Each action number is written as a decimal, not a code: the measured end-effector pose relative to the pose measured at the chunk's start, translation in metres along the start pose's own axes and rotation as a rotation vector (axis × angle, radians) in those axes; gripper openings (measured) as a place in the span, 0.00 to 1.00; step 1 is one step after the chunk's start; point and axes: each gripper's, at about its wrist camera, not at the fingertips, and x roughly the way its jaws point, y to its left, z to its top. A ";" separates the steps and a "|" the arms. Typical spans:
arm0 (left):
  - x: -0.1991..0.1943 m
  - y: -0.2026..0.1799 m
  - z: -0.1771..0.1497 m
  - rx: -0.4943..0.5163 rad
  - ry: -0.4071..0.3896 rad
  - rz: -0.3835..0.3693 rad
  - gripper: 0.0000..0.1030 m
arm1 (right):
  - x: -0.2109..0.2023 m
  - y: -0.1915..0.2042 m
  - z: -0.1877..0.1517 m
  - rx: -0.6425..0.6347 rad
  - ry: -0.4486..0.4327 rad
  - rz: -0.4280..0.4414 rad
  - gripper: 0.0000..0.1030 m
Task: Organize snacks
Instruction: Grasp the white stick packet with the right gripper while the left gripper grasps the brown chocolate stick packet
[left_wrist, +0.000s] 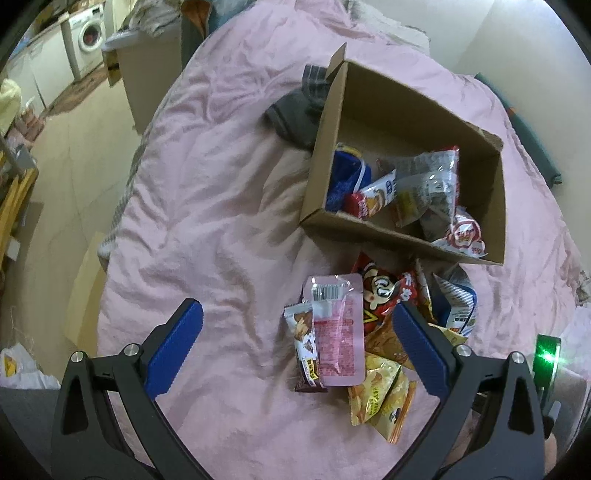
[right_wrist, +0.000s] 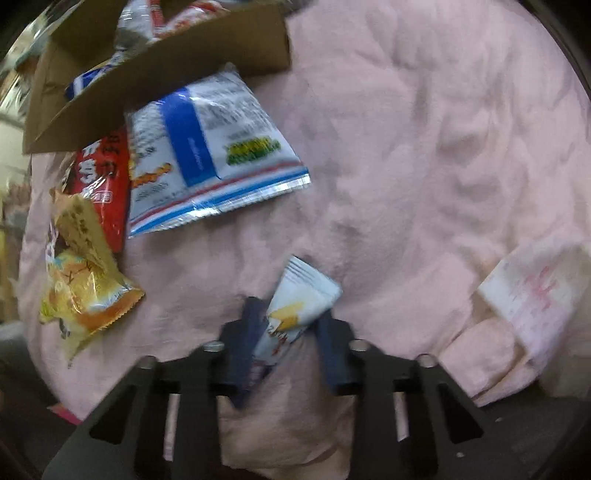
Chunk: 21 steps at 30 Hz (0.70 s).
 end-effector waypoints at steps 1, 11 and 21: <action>0.004 0.003 0.000 -0.009 0.017 0.006 0.98 | -0.006 0.001 0.000 -0.007 -0.032 -0.002 0.18; 0.061 0.010 -0.017 -0.062 0.236 -0.035 0.65 | -0.074 0.003 0.005 0.019 -0.304 0.333 0.17; 0.089 -0.003 -0.026 -0.071 0.324 -0.099 0.18 | -0.074 0.010 0.014 0.038 -0.298 0.416 0.17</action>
